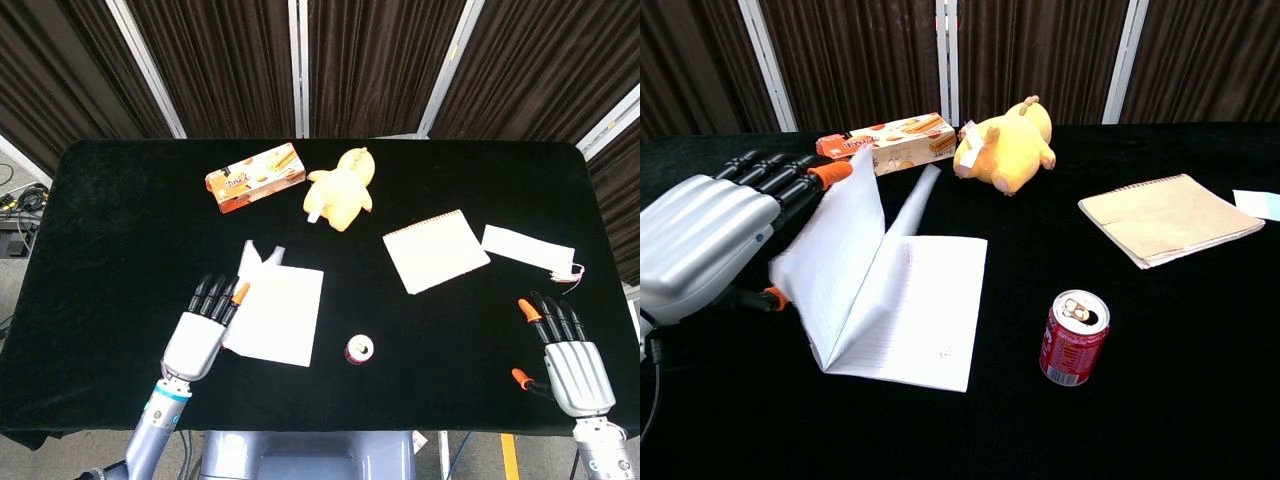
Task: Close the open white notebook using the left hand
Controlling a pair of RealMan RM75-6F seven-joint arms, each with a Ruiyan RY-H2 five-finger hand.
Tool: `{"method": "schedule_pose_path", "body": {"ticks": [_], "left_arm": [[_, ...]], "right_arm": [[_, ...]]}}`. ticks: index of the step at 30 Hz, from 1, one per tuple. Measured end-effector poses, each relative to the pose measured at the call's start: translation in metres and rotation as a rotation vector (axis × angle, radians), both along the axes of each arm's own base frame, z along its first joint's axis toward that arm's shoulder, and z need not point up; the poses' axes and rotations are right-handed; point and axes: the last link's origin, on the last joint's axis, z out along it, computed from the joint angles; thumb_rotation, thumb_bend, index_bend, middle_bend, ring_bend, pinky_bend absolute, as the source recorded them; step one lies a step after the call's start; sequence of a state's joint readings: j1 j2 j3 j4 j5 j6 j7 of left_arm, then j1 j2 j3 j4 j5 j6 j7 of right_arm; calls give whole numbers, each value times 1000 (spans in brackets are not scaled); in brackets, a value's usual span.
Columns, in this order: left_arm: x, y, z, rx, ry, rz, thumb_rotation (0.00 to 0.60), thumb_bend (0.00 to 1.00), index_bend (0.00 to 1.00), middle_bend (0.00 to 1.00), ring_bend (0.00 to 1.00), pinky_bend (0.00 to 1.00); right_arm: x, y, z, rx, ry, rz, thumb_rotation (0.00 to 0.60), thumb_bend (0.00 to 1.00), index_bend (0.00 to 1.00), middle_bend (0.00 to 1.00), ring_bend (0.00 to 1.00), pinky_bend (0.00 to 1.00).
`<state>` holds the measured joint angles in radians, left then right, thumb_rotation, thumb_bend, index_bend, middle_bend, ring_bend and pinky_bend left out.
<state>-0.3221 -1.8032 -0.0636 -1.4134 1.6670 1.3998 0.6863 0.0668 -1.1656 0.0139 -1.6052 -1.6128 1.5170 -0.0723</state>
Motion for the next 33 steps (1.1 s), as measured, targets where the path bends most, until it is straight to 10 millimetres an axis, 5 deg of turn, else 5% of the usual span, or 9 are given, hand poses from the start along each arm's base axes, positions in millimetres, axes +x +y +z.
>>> {"method": "schedule_pose_path", "body": {"ticks": [12, 20, 26, 33], "left_arm": [[11, 12, -4, 22, -14, -16, 600, 356, 0, 0, 0, 0], [-1, 4, 3, 17, 2, 7, 600, 328, 0, 0, 0, 0], [-27, -6, 28, 38, 2, 77, 600, 142, 0, 0, 0, 0], [-73, -25, 83, 74, -51, 215, 600, 128, 0, 0, 0, 0]], "right_arm": [[0, 0, 2, -5, -9, -2, 600, 12, 0, 0, 0, 0], [0, 0, 4, -9, -9, -2, 600, 12, 0, 0, 0, 0], [-1, 1, 3, -7, -1, -6, 600, 12, 0, 0, 0, 0], [2, 2, -2, -1, 17, 3, 600, 12, 0, 0, 0, 0]]}}
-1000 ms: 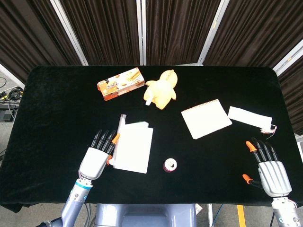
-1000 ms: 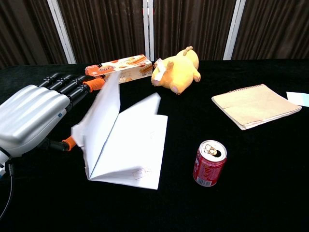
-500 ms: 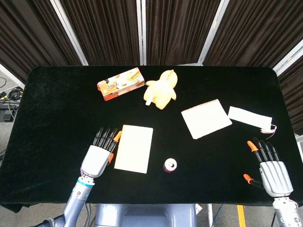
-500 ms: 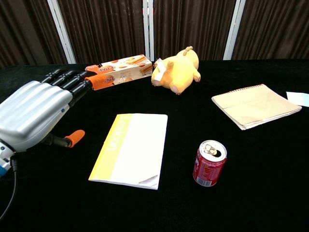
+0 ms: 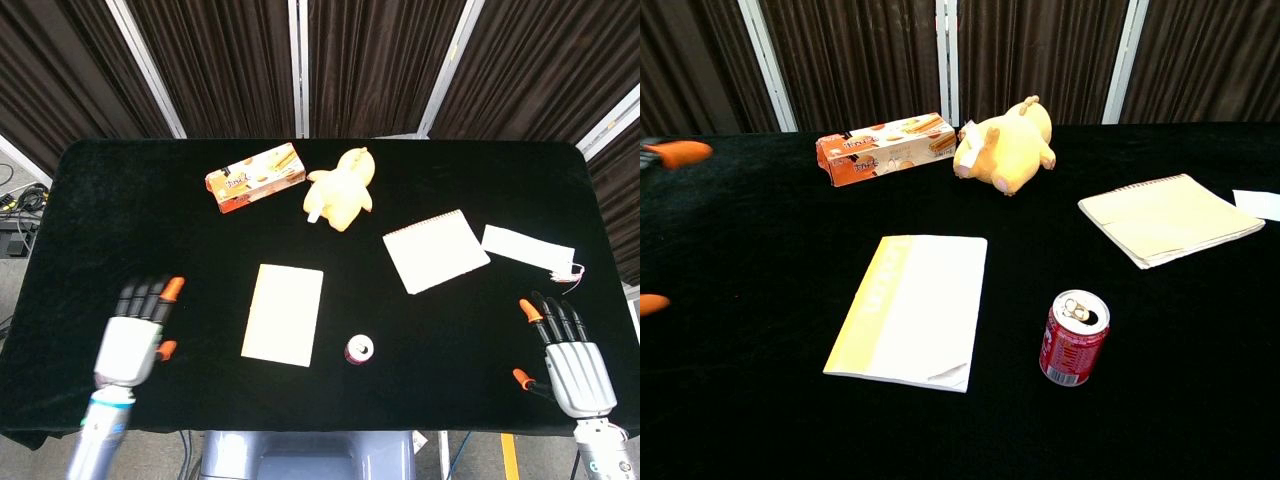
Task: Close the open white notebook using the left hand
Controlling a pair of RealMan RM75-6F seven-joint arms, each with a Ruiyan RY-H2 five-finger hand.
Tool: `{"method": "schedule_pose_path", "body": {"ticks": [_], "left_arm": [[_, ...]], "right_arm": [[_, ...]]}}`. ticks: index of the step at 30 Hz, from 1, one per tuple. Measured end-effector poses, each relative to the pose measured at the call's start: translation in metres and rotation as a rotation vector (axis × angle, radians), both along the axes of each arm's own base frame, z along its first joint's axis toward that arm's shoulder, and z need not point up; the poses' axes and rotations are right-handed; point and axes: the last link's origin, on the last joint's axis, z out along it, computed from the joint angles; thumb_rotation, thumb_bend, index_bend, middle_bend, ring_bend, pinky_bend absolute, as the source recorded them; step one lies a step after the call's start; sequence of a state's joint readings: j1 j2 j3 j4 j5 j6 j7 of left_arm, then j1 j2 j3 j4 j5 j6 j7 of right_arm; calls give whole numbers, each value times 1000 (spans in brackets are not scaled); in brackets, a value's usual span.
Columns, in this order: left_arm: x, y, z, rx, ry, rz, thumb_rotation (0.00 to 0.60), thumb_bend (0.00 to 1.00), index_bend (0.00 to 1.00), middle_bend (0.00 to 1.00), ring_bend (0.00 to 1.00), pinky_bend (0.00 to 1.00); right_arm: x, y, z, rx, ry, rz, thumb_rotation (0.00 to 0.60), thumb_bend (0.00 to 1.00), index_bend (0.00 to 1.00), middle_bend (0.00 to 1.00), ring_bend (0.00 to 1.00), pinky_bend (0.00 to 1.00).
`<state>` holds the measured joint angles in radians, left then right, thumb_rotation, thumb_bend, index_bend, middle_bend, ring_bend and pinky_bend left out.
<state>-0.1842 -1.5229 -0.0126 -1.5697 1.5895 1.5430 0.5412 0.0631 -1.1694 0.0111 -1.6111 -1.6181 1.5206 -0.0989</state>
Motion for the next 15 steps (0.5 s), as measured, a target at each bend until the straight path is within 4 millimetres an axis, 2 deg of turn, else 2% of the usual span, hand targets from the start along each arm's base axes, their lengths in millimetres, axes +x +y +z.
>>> {"method": "schedule_pose_path", "body": {"ticks": [3, 6, 15], "left_arm": [[-17, -12, 21, 42, -26, 47, 600, 128, 0, 0, 0, 0], [-31, -24, 33, 74, -42, 84, 600, 126, 0, 0, 0, 0], [-60, -42, 52, 79, -100, 157, 600, 125, 0, 0, 0, 0]], "right_arm": [[1, 0, -2, 3, 4, 2, 600, 12, 0, 0, 0, 0], [2, 0, -4, 6, 9, 6, 600, 12, 0, 0, 0, 0], [4, -1, -6, 15, 6, 15, 600, 11, 0, 0, 0, 0]]}}
